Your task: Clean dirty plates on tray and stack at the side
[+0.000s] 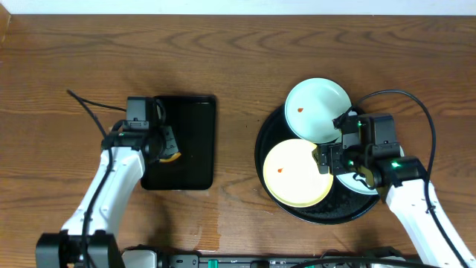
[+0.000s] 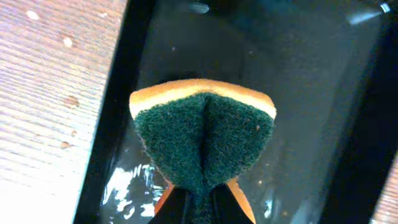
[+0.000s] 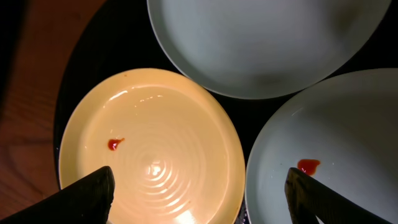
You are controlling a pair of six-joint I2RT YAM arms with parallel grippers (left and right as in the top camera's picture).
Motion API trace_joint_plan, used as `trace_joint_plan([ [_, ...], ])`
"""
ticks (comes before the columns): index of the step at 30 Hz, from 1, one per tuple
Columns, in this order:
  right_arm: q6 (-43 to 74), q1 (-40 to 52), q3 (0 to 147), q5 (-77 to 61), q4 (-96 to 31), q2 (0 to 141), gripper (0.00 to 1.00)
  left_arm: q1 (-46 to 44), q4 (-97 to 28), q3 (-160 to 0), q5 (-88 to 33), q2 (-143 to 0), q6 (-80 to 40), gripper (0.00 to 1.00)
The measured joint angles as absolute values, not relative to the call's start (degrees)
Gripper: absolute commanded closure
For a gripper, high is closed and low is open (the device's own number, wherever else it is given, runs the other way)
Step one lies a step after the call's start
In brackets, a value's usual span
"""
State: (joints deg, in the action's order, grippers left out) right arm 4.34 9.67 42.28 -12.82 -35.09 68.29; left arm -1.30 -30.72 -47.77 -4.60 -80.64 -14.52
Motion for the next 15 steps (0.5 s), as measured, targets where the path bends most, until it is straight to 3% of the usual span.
trace_joint_plan([
  [10, 3.9, 9.7, 42.3, -12.8, -30.7, 75.4, 0.29, -1.3, -31.4, -47.8, -7.6, -80.0, -14.5, 0.92],
  [15, 2.9, 10.6, 42.3, -14.3, -27.9, 79.9, 0.31, -1.3, -31.4, -47.8, -7.8, -80.0, -14.5, 0.93],
])
